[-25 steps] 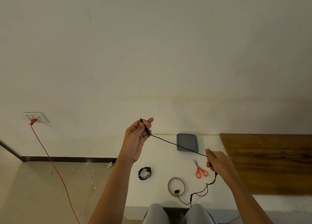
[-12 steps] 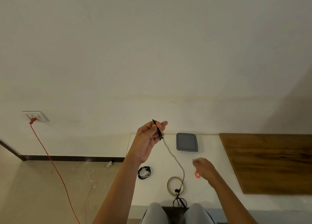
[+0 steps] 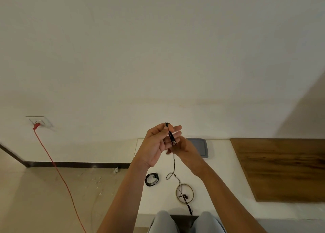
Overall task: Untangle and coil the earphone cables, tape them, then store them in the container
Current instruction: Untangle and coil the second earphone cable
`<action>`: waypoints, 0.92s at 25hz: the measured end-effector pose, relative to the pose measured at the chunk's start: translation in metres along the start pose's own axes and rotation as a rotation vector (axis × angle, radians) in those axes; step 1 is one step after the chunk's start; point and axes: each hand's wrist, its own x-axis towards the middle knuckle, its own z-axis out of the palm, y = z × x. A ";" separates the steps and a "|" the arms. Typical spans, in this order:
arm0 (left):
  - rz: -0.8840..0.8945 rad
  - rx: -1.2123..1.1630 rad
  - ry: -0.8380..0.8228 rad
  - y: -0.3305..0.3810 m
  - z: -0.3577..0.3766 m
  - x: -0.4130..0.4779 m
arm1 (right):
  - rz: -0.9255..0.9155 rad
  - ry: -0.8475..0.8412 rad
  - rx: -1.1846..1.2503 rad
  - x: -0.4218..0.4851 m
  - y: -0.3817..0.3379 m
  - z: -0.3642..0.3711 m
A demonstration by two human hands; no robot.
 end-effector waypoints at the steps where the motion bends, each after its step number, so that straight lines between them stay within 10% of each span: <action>1: 0.021 0.002 0.018 0.000 -0.002 0.001 | 0.018 0.020 -0.018 -0.004 0.001 0.002; 7: 0.052 0.175 0.052 -0.019 -0.013 0.007 | 0.149 -0.036 -0.176 -0.034 0.001 0.000; 23: -0.316 0.524 -0.246 -0.022 -0.007 -0.006 | -0.231 0.275 -0.543 -0.015 -0.032 -0.036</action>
